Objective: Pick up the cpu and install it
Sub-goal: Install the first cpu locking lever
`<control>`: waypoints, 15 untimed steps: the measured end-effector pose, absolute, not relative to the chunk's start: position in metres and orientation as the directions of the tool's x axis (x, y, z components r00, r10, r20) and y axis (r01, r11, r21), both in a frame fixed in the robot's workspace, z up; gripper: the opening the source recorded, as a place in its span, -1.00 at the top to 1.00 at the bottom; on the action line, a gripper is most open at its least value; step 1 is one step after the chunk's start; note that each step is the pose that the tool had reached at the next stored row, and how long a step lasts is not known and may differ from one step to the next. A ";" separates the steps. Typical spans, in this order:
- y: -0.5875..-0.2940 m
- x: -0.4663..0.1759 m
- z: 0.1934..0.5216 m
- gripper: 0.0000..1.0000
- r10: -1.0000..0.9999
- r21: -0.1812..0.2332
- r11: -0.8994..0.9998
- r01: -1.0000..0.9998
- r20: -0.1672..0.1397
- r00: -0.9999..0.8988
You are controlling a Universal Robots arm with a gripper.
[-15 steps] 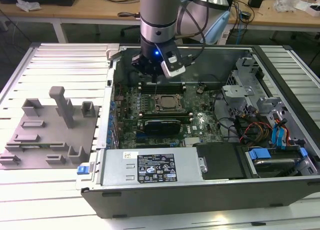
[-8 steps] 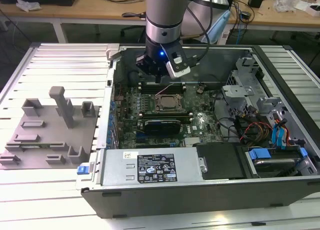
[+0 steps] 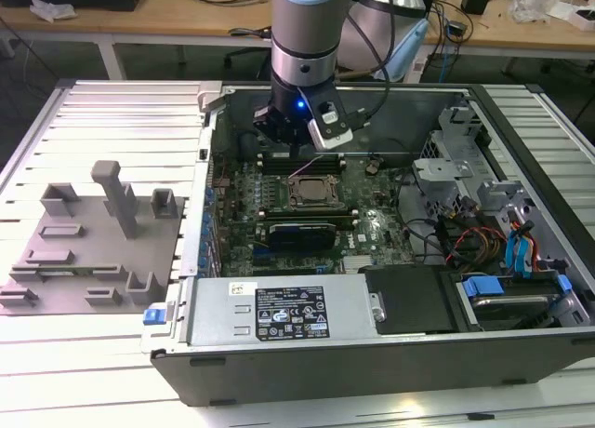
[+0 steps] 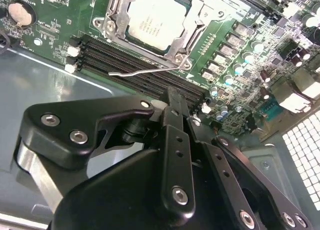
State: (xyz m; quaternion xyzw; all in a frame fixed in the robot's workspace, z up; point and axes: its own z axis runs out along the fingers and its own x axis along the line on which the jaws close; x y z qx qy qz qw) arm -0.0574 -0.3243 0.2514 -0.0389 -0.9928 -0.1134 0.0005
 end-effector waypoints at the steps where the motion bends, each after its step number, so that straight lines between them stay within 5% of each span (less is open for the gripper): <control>1: -0.324 -0.057 0.251 0.79 0.080 0.225 0.971 0.080 0.010 -0.997; 15: -0.324 -0.056 0.235 0.79 0.206 0.221 0.954 0.203 0.009 -0.978</control>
